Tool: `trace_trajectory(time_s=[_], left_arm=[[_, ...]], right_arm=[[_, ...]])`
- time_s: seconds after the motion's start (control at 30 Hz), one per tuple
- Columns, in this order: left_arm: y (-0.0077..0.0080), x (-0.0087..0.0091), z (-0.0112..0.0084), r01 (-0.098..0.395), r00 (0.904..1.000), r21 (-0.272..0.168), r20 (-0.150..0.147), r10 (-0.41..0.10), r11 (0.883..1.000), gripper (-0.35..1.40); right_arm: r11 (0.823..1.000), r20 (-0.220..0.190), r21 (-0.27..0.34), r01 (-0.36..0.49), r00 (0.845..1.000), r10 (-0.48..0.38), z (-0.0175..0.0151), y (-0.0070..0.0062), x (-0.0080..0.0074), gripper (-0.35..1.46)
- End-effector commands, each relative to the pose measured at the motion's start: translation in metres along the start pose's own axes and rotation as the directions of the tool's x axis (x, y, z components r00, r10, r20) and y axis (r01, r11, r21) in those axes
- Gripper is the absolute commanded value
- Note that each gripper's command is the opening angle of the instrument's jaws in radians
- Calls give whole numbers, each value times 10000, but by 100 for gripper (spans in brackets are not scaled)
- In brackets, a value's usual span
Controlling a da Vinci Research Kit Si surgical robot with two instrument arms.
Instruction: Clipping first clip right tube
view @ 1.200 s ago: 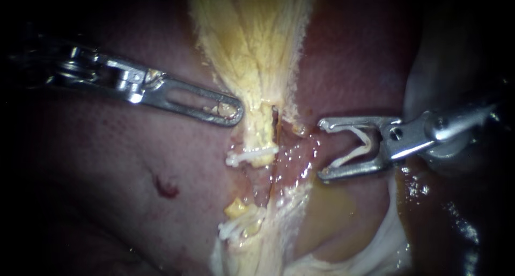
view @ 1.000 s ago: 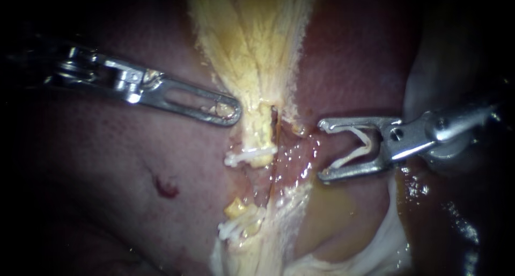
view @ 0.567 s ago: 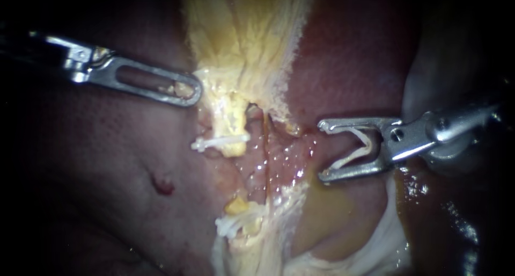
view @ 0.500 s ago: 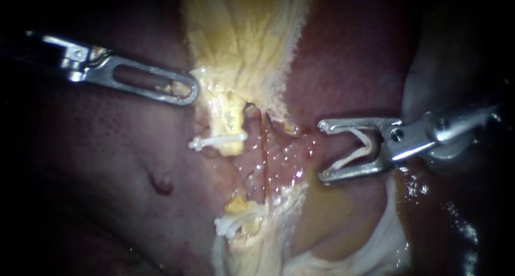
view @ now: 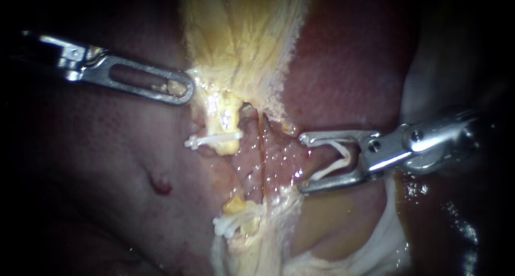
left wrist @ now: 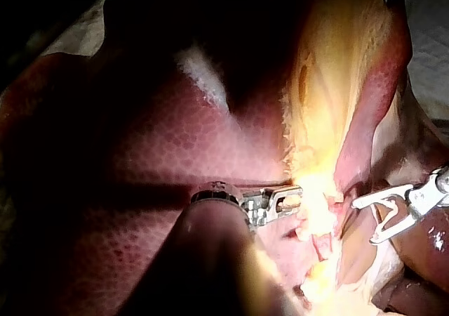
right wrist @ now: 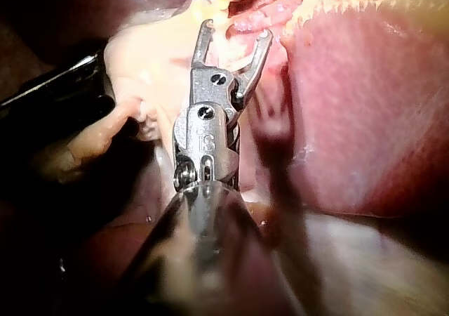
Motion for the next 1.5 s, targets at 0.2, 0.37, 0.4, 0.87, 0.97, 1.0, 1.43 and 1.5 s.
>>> trace_trajectory(time_s=[0.2, 0.37, 0.4, 0.87, 0.97, 1.0, 1.43, 1.5], left_arm=[[0, 0, -2, -5, 10000, 8, -6, 5, 10000, -35], [0, 0, -2, -5, 10000, 7, -5, 5, 10000, -35], [0, 0, -2, -5, 10000, 7, -5, 5, 10000, -35], [0, 1, -2, -7, 10000, 3, -2, 7, 10000, -35], [0, 1, -1, -7, 10000, 3, -1, 7, 10000, -35], [0, 1, -1, -7, 10000, 3, -1, 7, 10000, -35], [1, 1, -1, -12, 10000, 2, 1, 12, 10000, -35], [2, 1, 0, -13, 10000, 1, 1, 13, 10000, -35]], right_arm=[[9968, -383, 250, -757, 9963, 767, 26, 12, -26, 50], [9908, -608, 555, -1231, 9901, 1264, 46, 19, -41, 50], [9894, -651, 606, -1322, 9885, 1361, 50, 20, -43, 50], [9621, -1354, 1523, -2263, 9595, 2471, 86, 23, -43, 50], [9553, -1440, 1758, -2375, 9538, 2636, 90, 22, -44, 50], [9518, -1454, 1858, -2441, 9511, 2724, 91, 22, -45, 50], [9392, -1468, 2153, -2674, 9420, 3018, 100, 18, -47, 50], [9389, -1521, 2177, -2665, 9410, 3023, 100, 18, -47, 50]])
